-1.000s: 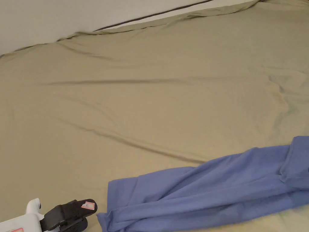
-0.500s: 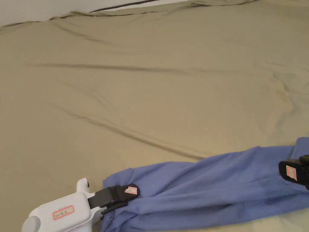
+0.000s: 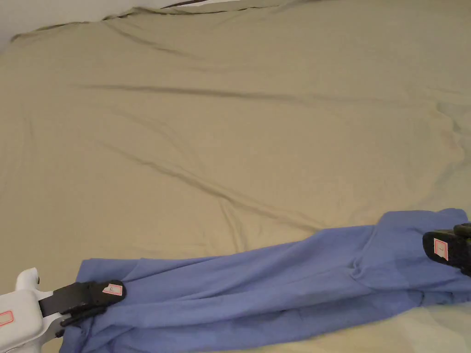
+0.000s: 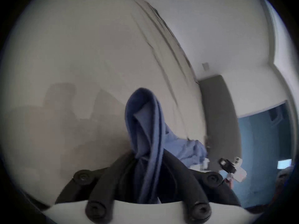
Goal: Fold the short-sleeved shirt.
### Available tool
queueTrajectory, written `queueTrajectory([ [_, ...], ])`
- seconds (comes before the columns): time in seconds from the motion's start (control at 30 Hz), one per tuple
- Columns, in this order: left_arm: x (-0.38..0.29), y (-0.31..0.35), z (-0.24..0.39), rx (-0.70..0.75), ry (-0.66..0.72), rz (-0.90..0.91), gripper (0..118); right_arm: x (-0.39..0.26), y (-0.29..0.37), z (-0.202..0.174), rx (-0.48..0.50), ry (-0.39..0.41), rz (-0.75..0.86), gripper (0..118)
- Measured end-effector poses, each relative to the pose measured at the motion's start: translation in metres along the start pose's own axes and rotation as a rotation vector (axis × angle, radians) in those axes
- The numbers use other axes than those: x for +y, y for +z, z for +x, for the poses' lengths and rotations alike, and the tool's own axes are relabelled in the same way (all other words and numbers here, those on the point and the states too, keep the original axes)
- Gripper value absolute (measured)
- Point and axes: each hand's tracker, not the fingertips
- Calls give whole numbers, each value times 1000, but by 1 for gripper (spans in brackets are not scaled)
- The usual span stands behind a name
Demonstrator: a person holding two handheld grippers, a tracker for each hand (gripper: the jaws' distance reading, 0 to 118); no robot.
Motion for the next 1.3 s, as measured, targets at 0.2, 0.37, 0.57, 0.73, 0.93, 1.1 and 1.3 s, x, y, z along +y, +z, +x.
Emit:
queueTrajectory([
  [0.2,-32,-18,110,384,-300,12,7,-10,17,12,20,-13,36,2],
  [0.37,-57,-114,179,197,-360,-145,7,-17,36,29,16,-30,70,2],
  [0.57,-84,-200,201,164,-295,-318,7,-23,54,50,-45,-49,89,2],
  [0.73,-84,-184,192,-26,-93,-377,96,-24,51,54,-31,-66,84,2],
  [0.93,-60,-82,214,193,-381,-90,96,-20,35,45,-5,-31,43,2],
  [1.1,-74,-103,225,452,-630,16,0,-10,24,40,-9,12,10,2],
  [1.3,-106,-181,206,553,-648,-141,0,-3,27,41,-12,22,9,2],
])
